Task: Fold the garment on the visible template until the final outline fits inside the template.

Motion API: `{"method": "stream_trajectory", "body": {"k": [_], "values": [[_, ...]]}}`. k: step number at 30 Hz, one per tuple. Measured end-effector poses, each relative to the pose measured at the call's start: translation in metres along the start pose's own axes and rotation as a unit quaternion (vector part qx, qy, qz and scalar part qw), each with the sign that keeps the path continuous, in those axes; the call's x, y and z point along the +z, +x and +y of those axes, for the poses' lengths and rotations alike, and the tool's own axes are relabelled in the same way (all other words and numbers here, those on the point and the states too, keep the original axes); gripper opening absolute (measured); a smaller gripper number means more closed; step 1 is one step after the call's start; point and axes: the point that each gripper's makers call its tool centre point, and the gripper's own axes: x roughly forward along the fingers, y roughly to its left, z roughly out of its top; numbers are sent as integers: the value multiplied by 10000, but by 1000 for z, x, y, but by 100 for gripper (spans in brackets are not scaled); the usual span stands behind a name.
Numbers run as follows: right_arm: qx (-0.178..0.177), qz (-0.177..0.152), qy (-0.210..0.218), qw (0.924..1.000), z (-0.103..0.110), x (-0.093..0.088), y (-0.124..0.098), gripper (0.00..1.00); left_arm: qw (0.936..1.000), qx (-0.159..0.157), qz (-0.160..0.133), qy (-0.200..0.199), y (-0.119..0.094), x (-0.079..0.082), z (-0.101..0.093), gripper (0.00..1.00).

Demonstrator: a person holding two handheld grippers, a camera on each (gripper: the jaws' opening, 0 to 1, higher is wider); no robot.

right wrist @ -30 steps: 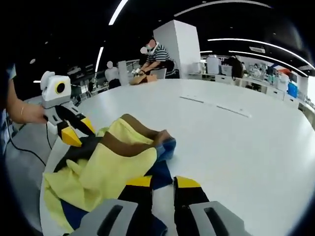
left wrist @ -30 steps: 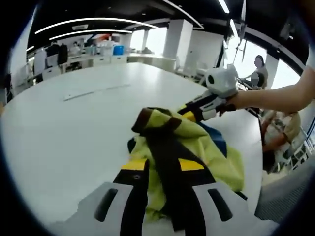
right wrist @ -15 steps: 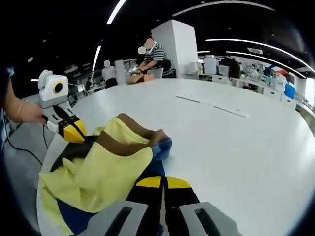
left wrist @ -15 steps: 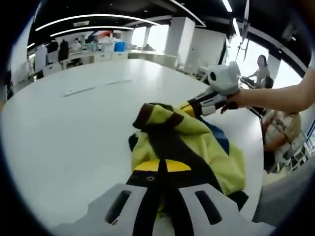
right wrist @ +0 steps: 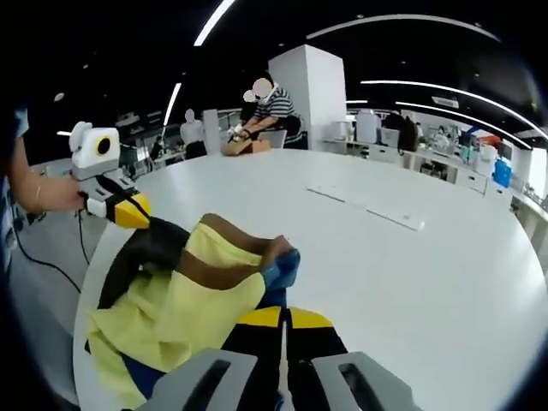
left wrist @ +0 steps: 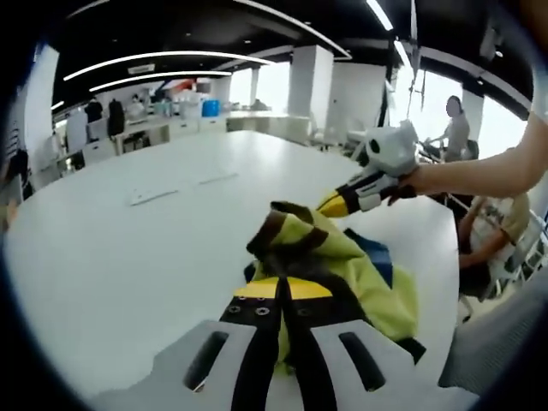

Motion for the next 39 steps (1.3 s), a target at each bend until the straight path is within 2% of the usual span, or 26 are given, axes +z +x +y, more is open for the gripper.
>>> {"method": "stream_trajectory", "body": {"k": [10, 16, 19, 25, 34, 39], "values": [[-210, -78, -111, 9997, -5, 14, -21, 0, 9983, 501, -258, 148, -27, 23, 25, 0], [-337, -55, -120, 9993, -10, 15, -30, 0, 9962, 835, -245, 10, -35, 23, 48, 0], [-369, -48, -127, 9992, -11, 15, -32, 0, 9958, 880, -230, -83, -37, 21, 57, 0], [-487, -80, -84, 9987, -17, 18, -39, 0, 9940, 1082, -152, 30, -43, 23, 73, 0], [-781, -147, 72, 9968, -31, 25, -48, 0, 9918, 1260, -176, 131, -48, 35, 93, 0], [-1068, -122, 39, 9942, -40, 31, -52, 0, 9908, 1325, -193, 209, -43, 42, 101, 0]]}}
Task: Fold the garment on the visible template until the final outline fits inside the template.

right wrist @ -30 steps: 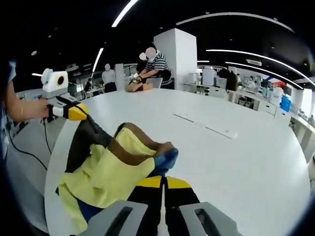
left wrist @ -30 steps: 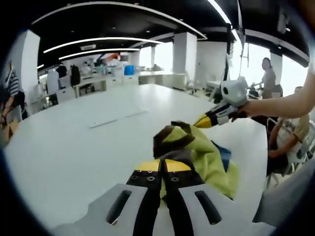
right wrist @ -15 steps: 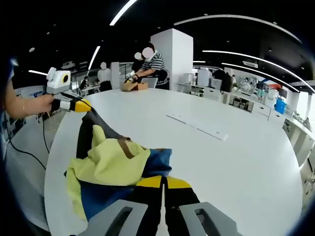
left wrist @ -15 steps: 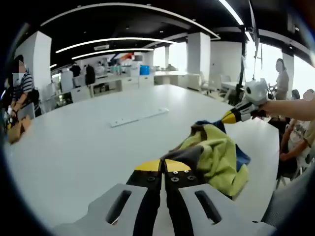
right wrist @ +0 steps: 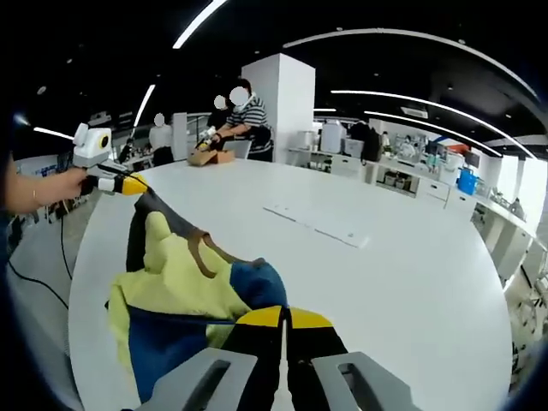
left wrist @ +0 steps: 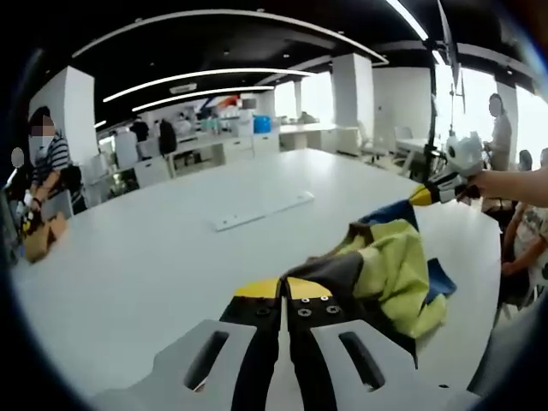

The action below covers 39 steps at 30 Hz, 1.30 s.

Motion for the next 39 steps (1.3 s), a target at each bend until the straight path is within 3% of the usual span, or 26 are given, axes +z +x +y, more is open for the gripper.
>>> {"method": "stream_trajectory", "body": {"k": [10, 15, 24, 27, 30, 39], "values": [[-794, 69, 60, 9968, -30, 9, 0, 0, 9997, 176, -88, -109, 19, 13, 21, 0], [-1122, 147, 172, 9934, -44, 6, 5, 0, 9992, 205, -80, -347, 36, 10, 31, 0], [-1592, 266, 453, 9858, -70, -5, 21, 0, 9988, 213, 47, -429, 73, 1, 41, 0], [-1849, 281, 616, 9804, -82, -9, 28, 0, 9983, 293, 145, -479, 85, -4, 46, 0], [-1862, 231, 701, 9797, -87, -8, 35, 0, 9988, 330, 209, -285, 95, -5, 48, 0], [-1935, 392, 928, 9759, -99, -22, 56, 0, 9975, 382, 488, -353, 122, -24, 59, 0]]}}
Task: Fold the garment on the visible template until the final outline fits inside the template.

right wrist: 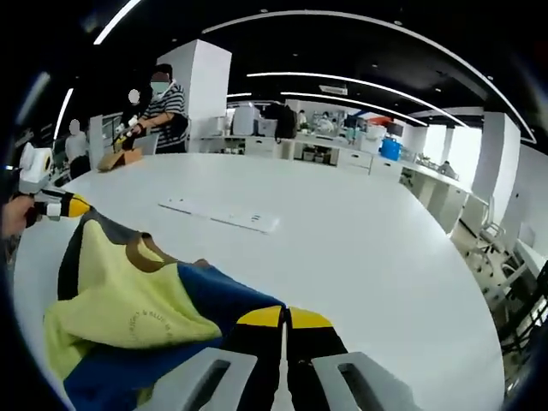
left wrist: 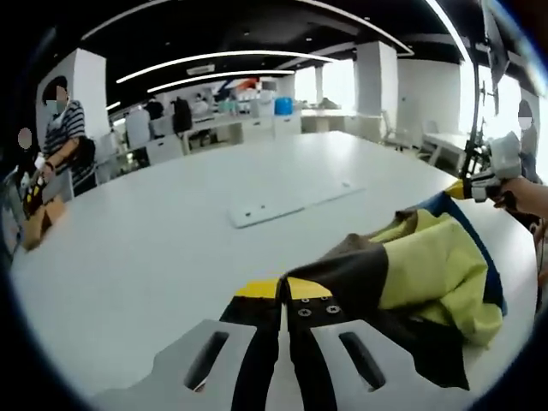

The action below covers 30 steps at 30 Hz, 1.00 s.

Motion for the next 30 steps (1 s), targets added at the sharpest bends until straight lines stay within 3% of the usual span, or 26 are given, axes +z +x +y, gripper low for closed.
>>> {"method": "stream_trajectory", "body": {"k": [16, 20, 23, 26, 27, 30], "values": [[16, 306, 169, 9994, -2, -17, 24, 0, 9993, 154, 342, 6, 21, -23, 7, 0], [82, 291, 301, 9991, -1, -16, 24, 0, 9994, 184, 309, 23, 20, -21, 7, 0], [113, 268, 151, 9995, 0, -14, 22, 0, 9995, 171, 257, 30, 17, -18, 7, 0], [224, 207, 328, 9990, 3, -9, 17, 0, 9995, 236, 204, 97, 13, -14, 11, 2], [279, 181, 387, 9987, 5, -7, 16, 1, 9995, 223, 181, 110, 11, -12, 11, 4], [417, 132, 409, 9982, 10, -2, 10, 18, 9997, 190, 122, 103, 5, -9, 11, 12]]}}
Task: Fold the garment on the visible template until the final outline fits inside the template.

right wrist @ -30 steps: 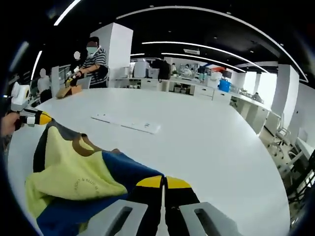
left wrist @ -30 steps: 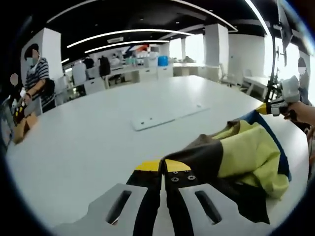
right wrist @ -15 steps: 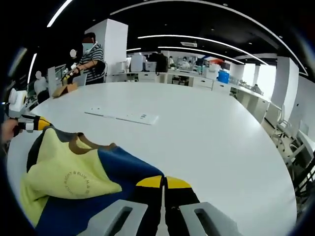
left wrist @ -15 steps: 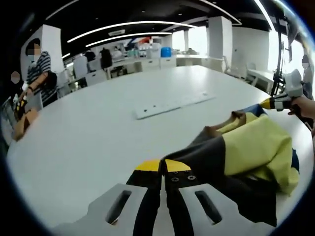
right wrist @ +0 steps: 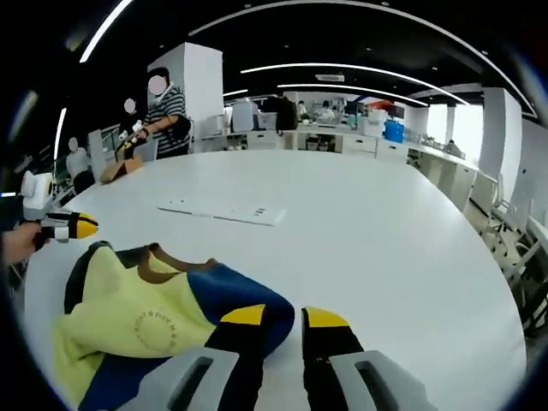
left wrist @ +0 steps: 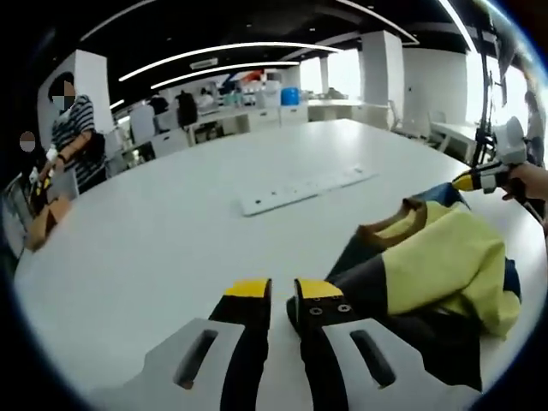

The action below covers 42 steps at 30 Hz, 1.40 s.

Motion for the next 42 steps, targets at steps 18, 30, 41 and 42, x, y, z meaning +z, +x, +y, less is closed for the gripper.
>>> {"method": "stream_trajectory", "body": {"k": [18, 30, 41, 42], "values": [[1598, 298, -306, 9862, 82, -7, -48, 64, 9991, -282, -256, 208, -43, 3, -12, 59], [2057, 474, -811, 9741, 117, -28, -81, 77, 9979, -587, -207, 192, -75, -18, -32, 66], [2272, 647, -984, 9667, 132, -57, -104, 75, 9962, -832, -134, 214, -96, -36, -56, 63], [2297, 658, -985, 9660, 134, -59, -105, 76, 9961, -849, -144, 205, -97, -37, -58, 63]]}}
